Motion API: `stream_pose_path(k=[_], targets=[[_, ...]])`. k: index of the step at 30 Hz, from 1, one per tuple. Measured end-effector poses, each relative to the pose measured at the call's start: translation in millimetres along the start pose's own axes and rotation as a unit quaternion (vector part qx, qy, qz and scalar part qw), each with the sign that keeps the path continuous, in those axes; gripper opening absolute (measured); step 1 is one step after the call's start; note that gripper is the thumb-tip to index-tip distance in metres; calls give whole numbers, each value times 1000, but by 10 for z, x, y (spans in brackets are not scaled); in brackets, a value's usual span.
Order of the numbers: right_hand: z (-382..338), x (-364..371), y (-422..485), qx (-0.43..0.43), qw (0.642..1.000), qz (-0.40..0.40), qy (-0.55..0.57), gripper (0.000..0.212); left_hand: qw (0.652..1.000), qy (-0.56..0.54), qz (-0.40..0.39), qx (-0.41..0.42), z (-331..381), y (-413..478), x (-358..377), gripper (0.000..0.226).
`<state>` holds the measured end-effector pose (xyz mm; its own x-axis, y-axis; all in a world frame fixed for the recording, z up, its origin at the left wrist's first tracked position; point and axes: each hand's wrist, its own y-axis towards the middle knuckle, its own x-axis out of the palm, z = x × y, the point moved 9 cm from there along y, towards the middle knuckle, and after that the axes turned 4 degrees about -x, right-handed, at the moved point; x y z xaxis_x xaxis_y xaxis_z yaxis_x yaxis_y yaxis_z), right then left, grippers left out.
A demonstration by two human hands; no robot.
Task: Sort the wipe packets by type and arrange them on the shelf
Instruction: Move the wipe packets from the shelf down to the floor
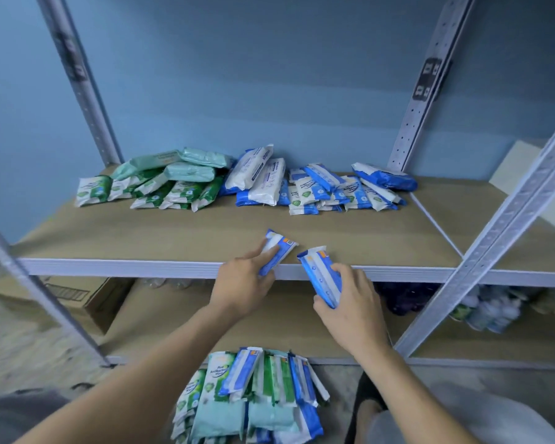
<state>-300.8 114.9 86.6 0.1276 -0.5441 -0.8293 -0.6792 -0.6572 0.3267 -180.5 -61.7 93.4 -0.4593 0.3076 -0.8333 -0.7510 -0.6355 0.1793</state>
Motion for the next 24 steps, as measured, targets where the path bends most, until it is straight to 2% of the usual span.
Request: stream_pose_path(k=[4, 7, 9, 15, 19, 24], targets=[[-139, 292, -312, 11, 997, -52, 48, 64, 995, -68, 62, 45, -120, -473, -53, 66], [-289, 624, -545, -3, 991, -120, 61, 68, 992, -94, 80, 40, -344, -788, -23, 73], [-364, 855, -679, -11, 985, -164, 60, 66, 993, -90, 76, 22, -562, -951, 47, 67], [-424, 1448, -895, 10, 966, -255, 30, 60, 984, -106, 2, -142, -1556, -1387, 402, 58], [-473, 1849, -918, 16, 953, -301, 12, 62, 959, -95, -15, -267, -2193, -1717, 599, 53], [-615, 2438, -931, -3, 931, -362, -40, 59, 926, -53, -49, -370, -2802, -2041, 854, 50]])
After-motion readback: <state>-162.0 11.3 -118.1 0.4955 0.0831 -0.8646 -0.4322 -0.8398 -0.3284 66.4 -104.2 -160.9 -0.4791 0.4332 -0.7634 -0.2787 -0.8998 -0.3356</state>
